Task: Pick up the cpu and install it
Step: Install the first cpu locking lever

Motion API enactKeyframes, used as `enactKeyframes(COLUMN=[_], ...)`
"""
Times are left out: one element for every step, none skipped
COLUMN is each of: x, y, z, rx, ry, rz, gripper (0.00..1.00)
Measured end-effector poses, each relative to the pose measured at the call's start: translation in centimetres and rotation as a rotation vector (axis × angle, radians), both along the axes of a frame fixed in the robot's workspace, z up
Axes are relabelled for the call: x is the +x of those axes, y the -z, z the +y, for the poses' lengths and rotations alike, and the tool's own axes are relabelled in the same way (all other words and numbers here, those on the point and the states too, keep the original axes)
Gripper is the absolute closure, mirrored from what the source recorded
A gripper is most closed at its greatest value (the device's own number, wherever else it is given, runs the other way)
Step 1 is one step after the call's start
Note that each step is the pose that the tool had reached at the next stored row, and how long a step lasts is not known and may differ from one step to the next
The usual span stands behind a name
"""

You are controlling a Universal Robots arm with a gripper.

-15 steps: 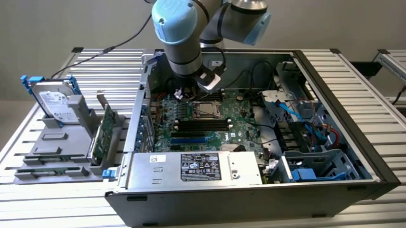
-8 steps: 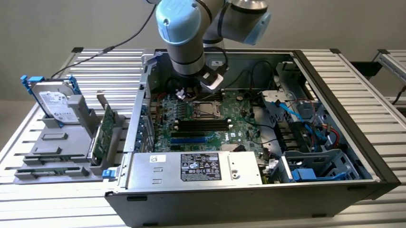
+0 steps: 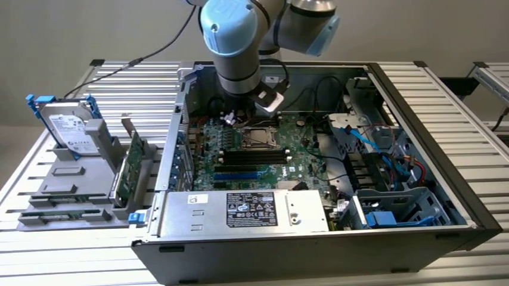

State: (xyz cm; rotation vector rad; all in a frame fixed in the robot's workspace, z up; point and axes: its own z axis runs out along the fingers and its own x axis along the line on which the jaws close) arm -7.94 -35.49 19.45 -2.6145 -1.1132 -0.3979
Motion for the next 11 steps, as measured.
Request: enactKeyframes(x=[0.05, 0.08, 0.12, 0.15, 0.19, 0.22, 0.25, 0.28, 0.31, 0.33, 0.37], y=[0.01, 0.02, 0.05, 0.08, 0.10, 0.13, 0.15, 0.16, 0.18, 0.19, 0.20], z=[0.00, 0.00, 0.00, 0.00, 0.00, 0.00, 0.00, 0.00, 0.00, 0.00, 0.00], rx=[0.0000, -0.0001, -0.0001, -0.0001, -0.0001, -0.0001, -0.0001, -0.0002, -0.0001, -0.0001, 0.0000], ry=[0.000, 0.000, 0.000, 0.000, 0.000, 0.000, 0.000, 0.000, 0.000, 0.000, -0.001], rz=[0.0000, 0.0000, 0.0000, 0.0000, 0.0001, -0.0001, -0.0001, -0.0001, -0.0001, -0.0002, -0.0002], gripper=[0.89, 0.89, 0.89, 0.89, 0.89, 0.89, 0.89, 0.89, 0.89, 0.89, 0.89])
